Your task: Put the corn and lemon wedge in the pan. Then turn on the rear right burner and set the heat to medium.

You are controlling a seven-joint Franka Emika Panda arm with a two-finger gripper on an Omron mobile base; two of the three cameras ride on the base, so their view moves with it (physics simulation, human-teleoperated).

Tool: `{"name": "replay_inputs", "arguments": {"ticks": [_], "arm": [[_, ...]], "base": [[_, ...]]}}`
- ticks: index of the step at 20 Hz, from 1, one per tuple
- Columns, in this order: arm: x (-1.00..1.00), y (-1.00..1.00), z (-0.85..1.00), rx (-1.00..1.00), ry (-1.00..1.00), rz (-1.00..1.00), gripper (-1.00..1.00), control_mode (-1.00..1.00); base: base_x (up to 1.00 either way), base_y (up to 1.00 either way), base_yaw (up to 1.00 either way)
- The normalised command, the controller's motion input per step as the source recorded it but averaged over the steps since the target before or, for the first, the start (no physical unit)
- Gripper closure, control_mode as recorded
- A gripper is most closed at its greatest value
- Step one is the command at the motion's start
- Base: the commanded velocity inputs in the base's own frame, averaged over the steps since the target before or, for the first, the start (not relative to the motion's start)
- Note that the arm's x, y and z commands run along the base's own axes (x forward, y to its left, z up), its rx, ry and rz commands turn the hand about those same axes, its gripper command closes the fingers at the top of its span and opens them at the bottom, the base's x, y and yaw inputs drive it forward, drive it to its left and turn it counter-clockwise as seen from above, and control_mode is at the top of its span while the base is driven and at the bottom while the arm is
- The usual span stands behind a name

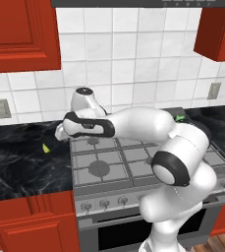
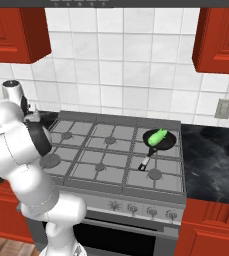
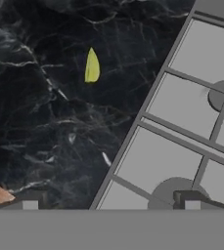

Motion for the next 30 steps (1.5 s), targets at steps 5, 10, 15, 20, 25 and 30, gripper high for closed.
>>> {"name": "replay_inputs", "arguments": {"ticks": [5,10,15,20,25,30], "arm": [[0.01,0.27,-0.32,0.00,0.00,-0.05,-1.00,-1.00],[0.09,0.49,-0.04,0.00,0.00,0.00,-1.00,-1.00],[0.20,0.49,-0.09,0.00,0.02,0.00,-1.00,-1.00],[0.37,0.26,-0.23,0.00,0.03,0.00,-1.00,-1.00],[0.53,0.08,-0.32,0.00,0.07,0.00,-1.00,-1.00],[0.47,0.09,-0.19,0.00,0.10,0.00,-1.00,-1.00]], "base": [[0.00,0.00,0.00],[0.00,0.00,0.00],[0.00,0.00,0.00],[0.00,0.00,0.00],[0.00,0.00,0.00],[0.00,0.00,0.00]]}}
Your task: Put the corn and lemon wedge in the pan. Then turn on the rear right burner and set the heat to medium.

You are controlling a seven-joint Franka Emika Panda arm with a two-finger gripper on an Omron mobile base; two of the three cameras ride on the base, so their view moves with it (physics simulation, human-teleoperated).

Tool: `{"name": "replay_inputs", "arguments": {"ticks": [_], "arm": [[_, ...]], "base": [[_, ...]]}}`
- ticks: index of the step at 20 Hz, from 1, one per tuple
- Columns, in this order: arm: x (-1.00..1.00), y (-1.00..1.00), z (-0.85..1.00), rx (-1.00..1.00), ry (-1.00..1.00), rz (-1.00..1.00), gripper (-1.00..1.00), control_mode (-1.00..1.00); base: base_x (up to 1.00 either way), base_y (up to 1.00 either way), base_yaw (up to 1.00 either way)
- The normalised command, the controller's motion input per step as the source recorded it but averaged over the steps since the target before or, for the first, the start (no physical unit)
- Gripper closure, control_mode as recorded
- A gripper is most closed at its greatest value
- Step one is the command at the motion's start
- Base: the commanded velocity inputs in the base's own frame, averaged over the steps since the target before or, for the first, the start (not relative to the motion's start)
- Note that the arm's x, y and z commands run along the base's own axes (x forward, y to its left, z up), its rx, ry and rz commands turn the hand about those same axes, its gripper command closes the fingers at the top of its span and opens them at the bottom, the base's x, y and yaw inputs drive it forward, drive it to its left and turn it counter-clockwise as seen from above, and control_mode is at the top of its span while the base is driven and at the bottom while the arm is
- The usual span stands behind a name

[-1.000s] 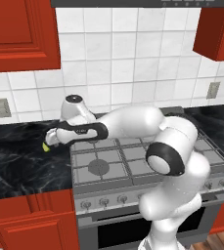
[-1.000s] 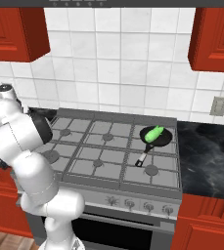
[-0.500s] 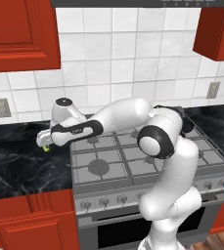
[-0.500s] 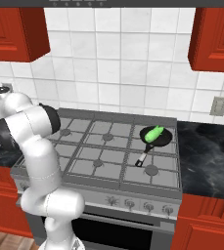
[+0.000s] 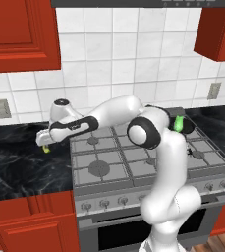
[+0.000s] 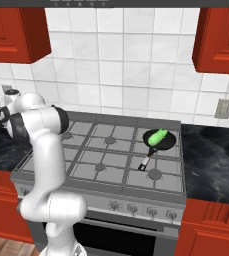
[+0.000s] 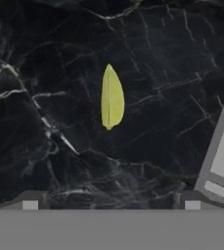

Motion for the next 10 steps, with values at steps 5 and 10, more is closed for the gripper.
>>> {"name": "replay_inputs", "arguments": {"ticks": [5,10], "arm": [[0.36,0.19,-0.12,0.00,0.08,0.00,-1.00,-1.00],[0.15,0.20,-0.01,0.00,0.03,0.00,-1.00,-1.00]], "base": [[0.00,0.00,0.00],[0.00,0.00,0.00]]}}
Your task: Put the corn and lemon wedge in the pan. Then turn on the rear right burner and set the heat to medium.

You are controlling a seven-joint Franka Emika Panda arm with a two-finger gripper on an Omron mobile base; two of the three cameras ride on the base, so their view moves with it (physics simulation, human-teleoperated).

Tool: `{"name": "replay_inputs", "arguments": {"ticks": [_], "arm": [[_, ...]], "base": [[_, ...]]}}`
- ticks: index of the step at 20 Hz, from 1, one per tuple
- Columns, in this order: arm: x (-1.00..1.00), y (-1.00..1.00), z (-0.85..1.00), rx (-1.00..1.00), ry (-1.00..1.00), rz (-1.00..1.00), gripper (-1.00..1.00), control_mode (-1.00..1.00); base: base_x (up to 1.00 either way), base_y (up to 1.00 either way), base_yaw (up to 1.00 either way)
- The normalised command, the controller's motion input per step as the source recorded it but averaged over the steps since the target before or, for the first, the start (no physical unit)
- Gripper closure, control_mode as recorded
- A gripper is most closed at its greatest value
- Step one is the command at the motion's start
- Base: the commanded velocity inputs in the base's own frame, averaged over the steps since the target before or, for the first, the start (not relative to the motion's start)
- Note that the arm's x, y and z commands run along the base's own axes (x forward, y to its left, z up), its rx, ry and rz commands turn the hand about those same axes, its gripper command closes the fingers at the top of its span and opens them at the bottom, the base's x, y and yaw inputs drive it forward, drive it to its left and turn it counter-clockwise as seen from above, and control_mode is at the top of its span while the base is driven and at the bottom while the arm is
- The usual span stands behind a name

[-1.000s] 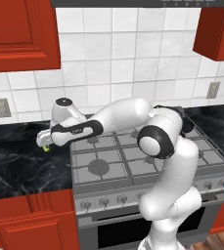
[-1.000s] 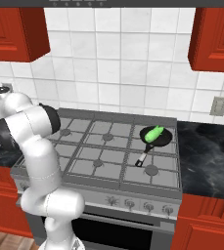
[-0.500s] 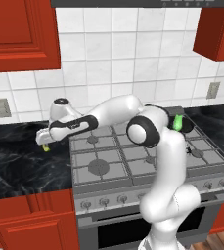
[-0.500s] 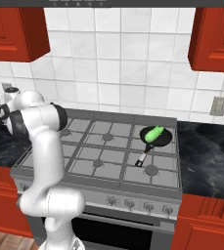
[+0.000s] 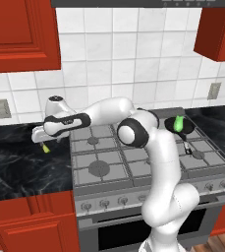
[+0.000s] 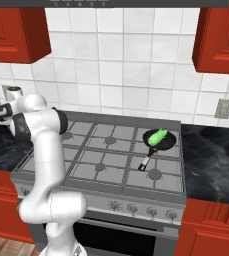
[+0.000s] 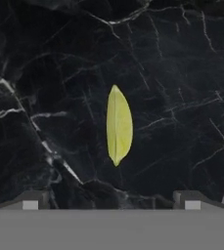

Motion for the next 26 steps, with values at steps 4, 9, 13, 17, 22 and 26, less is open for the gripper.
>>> {"name": "replay_inputs", "arguments": {"ticks": [4,9,13,17,22,26], "arm": [[0.11,0.11,0.00,0.00,0.00,0.00,-1.00,-1.00],[0.00,0.02,-0.11,0.00,0.00,0.00,-1.00,-1.00],[0.00,0.00,-0.41,0.00,0.00,0.00,-1.00,-1.00],[0.00,0.00,-0.46,0.00,0.00,0.00,-1.00,-1.00],[0.00,0.00,-0.19,0.00,0.00,0.00,-1.00,-1.00],[0.09,0.00,-0.02,0.00,0.00,-0.01,-1.00,-1.00]], "base": [[0.00,0.00,0.00],[0.00,0.00,0.00],[0.00,0.00,0.00],[0.00,0.00,0.00],[0.00,0.00,0.00],[0.00,0.00,0.00]]}}
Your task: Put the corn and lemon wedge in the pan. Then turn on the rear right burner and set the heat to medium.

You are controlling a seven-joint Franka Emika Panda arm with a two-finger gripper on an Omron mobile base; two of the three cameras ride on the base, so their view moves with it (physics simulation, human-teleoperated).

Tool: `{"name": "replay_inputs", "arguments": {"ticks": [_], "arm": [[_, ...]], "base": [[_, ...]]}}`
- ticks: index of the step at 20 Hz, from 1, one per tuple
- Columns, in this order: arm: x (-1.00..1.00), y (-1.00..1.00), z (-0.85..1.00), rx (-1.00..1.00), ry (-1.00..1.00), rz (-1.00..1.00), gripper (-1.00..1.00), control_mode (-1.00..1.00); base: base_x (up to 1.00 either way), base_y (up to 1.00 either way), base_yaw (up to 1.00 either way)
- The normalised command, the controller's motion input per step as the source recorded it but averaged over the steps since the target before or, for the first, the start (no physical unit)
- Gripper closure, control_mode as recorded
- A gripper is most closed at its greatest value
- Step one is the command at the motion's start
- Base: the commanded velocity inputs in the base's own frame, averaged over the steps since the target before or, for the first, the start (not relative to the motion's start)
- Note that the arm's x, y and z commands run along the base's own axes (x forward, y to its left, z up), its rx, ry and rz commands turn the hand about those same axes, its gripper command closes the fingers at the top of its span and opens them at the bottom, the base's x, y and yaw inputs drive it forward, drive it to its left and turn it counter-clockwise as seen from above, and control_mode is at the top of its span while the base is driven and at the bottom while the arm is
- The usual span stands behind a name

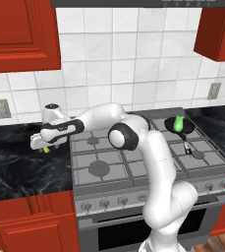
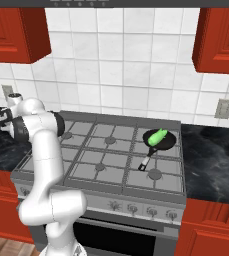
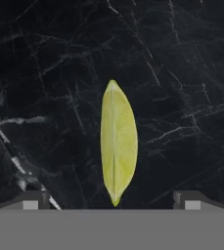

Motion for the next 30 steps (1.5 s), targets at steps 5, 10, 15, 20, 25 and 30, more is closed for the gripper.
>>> {"name": "replay_inputs", "arguments": {"ticks": [5,10,15,20,25,30], "arm": [[0.27,0.00,0.00,0.00,0.00,-0.02,-1.00,-1.00],[0.41,0.03,0.00,0.00,0.02,-0.02,-1.00,-1.00],[0.07,0.20,0.00,0.00,0.01,0.00,-1.00,-1.00],[0.00,0.26,0.00,0.00,0.00,0.00,-1.00,-1.00],[0.00,0.06,-0.13,0.00,0.00,0.00,-1.00,-1.00],[0.00,0.00,-0.14,-0.02,0.00,-0.01,-1.00,-1.00]], "base": [[0.00,0.00,0.00],[0.00,0.00,0.00],[0.00,0.00,0.00],[0.00,0.00,0.00],[0.00,0.00,0.00],[0.00,0.00,0.00]]}}
